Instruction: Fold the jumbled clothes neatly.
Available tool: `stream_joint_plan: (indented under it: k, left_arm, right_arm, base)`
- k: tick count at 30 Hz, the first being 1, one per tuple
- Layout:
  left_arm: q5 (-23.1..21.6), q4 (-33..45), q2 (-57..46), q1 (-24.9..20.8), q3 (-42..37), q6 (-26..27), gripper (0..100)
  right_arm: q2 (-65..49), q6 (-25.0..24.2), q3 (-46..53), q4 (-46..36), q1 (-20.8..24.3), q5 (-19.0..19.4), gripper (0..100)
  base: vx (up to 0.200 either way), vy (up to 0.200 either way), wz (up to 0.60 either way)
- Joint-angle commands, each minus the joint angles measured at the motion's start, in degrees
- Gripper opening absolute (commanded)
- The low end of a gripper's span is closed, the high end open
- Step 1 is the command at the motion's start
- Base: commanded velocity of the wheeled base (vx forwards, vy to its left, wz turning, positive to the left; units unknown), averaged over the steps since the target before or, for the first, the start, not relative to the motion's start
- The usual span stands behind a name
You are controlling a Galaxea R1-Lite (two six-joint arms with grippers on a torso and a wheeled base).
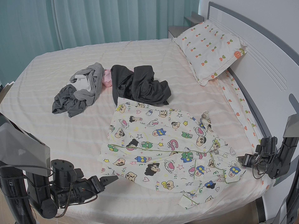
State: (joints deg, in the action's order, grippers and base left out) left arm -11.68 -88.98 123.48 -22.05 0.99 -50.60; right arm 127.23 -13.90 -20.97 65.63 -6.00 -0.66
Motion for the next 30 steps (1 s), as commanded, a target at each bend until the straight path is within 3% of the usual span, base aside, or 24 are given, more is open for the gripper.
stream_joint_plan:
  k: [1, 5, 7, 17, 20, 22, 26, 30]
  left_arm:
    - [0.0, -0.3, -0.1, 0.1, -0.6, 0.0, 100]
    - [0.0, -0.3, -0.4, 0.4, -0.6, 0.0, 100]
    - [0.0, -0.2, -0.3, 0.5, -0.6, -0.1, 100]
    - [0.0, -0.3, 0.1, 2.2, -0.4, -3.0, 100]
    - [0.5, -0.2, 0.0, 4.5, 0.9, -5.9, 100]
    - [2.3, -0.3, 0.1, 4.3, 1.6, -6.9, 100]
    - [13.8, -0.3, 2.2, 1.3, 5.8, -9.0, 100]
    - [15.9, -0.3, 3.3, -0.1, 6.9, -10.7, 100]
  right_arm:
    - [-3.0, 0.0, 2.2, 2.0, -0.2, 0.0, 100]
    - [-6.6, -1.9, 4.6, 7.3, -0.7, 0.6, 100]
    - [-7.3, -5.7, 5.9, 10.0, -0.1, 0.6, 100]
    - [-11.1, -15.6, 11.2, 13.7, 7.4, 0.0, 100]
    - [-15.3, -22.0, 13.4, 14.7, 11.4, -4.5, 100]
    - [-17.1, -24.0, 14.6, 14.8, 13.4, -6.0, 100]
    - [-19.8, -30.3, 17.7, 14.9, 20.3, -8.4, 100]
    - [-19.4, -32.0, 18.5, 15.0, 22.3, -10.6, 100]
  base:
    - [0.000, 0.000, 0.00]
    - [0.000, 0.000, 0.00]
    - [0.000, 0.000, 0.00]
    - [0.000, 0.000, 0.00]
    - [0.000, 0.000, 0.00]
    - [0.000, 0.000, 0.00]
    - [0.000, 0.000, 0.00]
    - [0.000, 0.000, 0.00]
